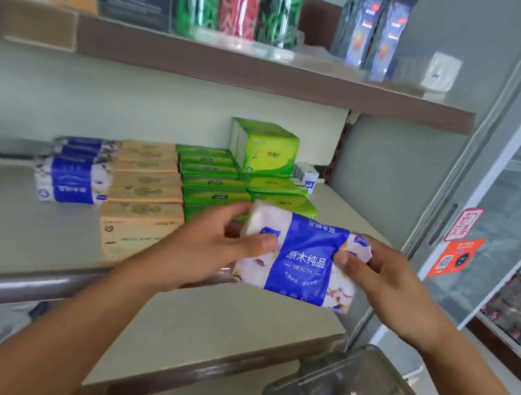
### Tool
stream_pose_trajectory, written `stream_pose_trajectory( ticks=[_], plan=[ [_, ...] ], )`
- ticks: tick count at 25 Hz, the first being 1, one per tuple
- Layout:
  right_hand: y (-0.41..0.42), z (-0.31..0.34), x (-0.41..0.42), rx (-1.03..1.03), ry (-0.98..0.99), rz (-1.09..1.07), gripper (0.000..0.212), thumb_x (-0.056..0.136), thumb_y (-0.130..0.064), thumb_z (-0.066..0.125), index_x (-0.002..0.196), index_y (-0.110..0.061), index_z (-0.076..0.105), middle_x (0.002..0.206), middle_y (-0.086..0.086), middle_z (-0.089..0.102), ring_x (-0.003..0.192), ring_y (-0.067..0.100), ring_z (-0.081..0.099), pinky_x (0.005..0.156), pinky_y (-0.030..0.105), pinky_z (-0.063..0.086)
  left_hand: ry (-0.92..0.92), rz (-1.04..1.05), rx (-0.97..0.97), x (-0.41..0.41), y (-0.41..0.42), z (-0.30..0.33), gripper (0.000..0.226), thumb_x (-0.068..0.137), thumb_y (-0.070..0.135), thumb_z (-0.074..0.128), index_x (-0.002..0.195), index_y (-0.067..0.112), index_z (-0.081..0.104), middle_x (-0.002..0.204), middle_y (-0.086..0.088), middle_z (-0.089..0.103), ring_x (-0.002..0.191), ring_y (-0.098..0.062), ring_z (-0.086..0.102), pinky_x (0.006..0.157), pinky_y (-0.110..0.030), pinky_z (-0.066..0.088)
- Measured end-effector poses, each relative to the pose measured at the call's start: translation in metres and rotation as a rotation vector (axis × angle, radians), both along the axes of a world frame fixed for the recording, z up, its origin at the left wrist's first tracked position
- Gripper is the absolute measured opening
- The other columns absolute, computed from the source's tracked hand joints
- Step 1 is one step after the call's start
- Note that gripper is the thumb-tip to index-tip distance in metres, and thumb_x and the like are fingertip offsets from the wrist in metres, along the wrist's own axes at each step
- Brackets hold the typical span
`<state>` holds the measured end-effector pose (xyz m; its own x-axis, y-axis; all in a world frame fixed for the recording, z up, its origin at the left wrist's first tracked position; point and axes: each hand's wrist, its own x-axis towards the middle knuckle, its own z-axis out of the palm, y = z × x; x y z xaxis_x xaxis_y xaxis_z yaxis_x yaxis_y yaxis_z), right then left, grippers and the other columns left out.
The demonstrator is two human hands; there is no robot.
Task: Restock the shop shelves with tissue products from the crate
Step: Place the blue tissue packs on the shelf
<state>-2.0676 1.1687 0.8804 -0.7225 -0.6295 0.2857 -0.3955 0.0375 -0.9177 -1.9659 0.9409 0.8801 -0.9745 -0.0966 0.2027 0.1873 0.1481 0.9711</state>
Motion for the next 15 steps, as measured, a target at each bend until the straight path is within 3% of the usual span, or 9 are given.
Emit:
stream_pose_trajectory(
  ticks=[4, 6, 9, 12, 15],
  plan=[
    [-0.074, 0.016, 0.007, -0.090, -0.041, 0.114, 0.033, 0.081, -0.020, 0.061, 0.112, -0.009, 0.056, 0.092, 0.004, 0.076, 0.080, 0.014, 0.071, 0.066, 0.023, 0.055, 0.053, 0.180, -0.047, 0.036, -0.053, 0.021, 0.041, 0.071, 0.029, 0.071, 0.111, 0.019, 0.065, 0.100, 0.000, 0.075, 0.088, -0.015, 0.072, 0.064, -0.025, 0.056],
    [-0.117, 0.022, 0.012, -0.058, -0.031, 0.161, 0.033, 0.085, -0.019, 0.063, 0.115, -0.010, 0.052, 0.092, 0.007, 0.075, 0.080, 0.016, 0.072, 0.066, 0.026, 0.056, 0.056, 0.293, -0.070, 0.056, -0.085, 0.024, 0.039, 0.072, 0.033, 0.070, 0.109, 0.021, 0.066, 0.100, 0.001, 0.075, 0.089, -0.017, 0.072, 0.067, -0.030, 0.057],
    [-0.182, 0.029, 0.022, 0.013, 0.084, 0.222, 0.024, 0.089, -0.017, 0.065, 0.111, -0.014, 0.056, 0.095, 0.002, 0.075, 0.085, 0.014, 0.071, 0.070, 0.026, 0.056, 0.084, 0.462, -0.101, 0.086, -0.135, 0.024, 0.033, 0.075, 0.032, 0.071, 0.106, 0.023, 0.067, 0.096, 0.002, 0.075, 0.087, -0.014, 0.072, 0.071, -0.029, 0.058],
    [-0.243, 0.032, 0.031, 0.062, 0.234, 0.247, 0.016, 0.088, -0.020, 0.069, 0.103, -0.017, 0.064, 0.098, 0.001, 0.073, 0.088, 0.015, 0.068, 0.079, 0.033, 0.056, 0.155, 0.695, -0.094, 0.105, -0.177, 0.017, 0.016, 0.083, 0.015, 0.072, 0.094, 0.024, 0.065, 0.087, 0.004, 0.074, 0.073, -0.005, 0.069, 0.059, -0.021, 0.055],
    [-0.302, 0.036, 0.041, 0.139, 0.405, 0.237, 0.014, 0.086, -0.020, 0.070, 0.099, -0.017, 0.066, 0.094, -0.002, 0.071, 0.080, 0.008, 0.064, 0.078, 0.032, 0.053, 0.166, 0.883, -0.155, 0.119, -0.220, 0.005, 0.013, 0.084, 0.015, 0.073, 0.092, 0.019, 0.063, 0.084, -0.002, 0.072, 0.071, -0.013, 0.069, 0.061, -0.034, 0.059]
  ],
)
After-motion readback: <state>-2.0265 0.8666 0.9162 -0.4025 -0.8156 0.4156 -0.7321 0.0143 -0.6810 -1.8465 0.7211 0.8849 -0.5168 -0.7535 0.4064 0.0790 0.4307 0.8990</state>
